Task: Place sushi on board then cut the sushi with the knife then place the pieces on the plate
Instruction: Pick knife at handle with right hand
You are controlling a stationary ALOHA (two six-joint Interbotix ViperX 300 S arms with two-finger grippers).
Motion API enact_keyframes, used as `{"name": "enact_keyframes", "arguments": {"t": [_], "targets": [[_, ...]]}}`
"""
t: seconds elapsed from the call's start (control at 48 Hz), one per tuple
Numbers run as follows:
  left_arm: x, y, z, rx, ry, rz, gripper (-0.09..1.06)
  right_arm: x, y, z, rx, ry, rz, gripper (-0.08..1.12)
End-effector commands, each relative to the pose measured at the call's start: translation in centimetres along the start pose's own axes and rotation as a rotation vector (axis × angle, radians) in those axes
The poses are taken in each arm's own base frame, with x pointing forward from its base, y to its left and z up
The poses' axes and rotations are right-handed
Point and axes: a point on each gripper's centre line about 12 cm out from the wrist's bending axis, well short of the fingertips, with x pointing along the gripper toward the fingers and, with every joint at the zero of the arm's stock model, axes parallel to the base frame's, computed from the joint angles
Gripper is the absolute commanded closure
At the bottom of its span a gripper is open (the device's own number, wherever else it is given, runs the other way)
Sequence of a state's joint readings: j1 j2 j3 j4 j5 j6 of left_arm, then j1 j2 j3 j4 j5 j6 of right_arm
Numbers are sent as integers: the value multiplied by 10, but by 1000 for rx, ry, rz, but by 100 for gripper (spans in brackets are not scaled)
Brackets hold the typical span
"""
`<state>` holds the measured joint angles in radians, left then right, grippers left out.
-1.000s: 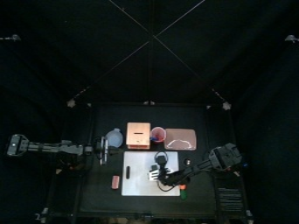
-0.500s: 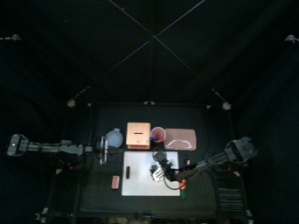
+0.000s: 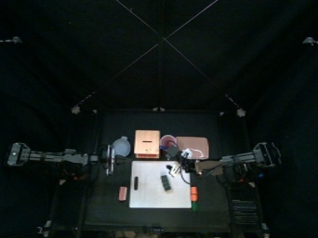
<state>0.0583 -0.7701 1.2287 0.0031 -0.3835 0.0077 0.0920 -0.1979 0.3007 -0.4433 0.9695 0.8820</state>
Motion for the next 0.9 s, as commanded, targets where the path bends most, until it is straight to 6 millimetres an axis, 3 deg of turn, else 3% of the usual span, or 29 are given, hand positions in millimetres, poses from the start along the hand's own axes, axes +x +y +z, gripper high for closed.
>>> {"name": "enact_keyframes", "arguments": {"t": [0.021,0.188,0.396,0.896], "targets": [[2,4,5,-4,-12,16,92,-17,-18,21,-33,-7,38,7],[2,9,4,-6,-12,39,92,-9,-42,39,-134,70,47,7],[2,10,4,-8,-12,47,92,10,-56,51,-293,209,-10,7],[0,13,2,-31,-8,65,92,64,-41,66,-498,428,-70,7]]}}
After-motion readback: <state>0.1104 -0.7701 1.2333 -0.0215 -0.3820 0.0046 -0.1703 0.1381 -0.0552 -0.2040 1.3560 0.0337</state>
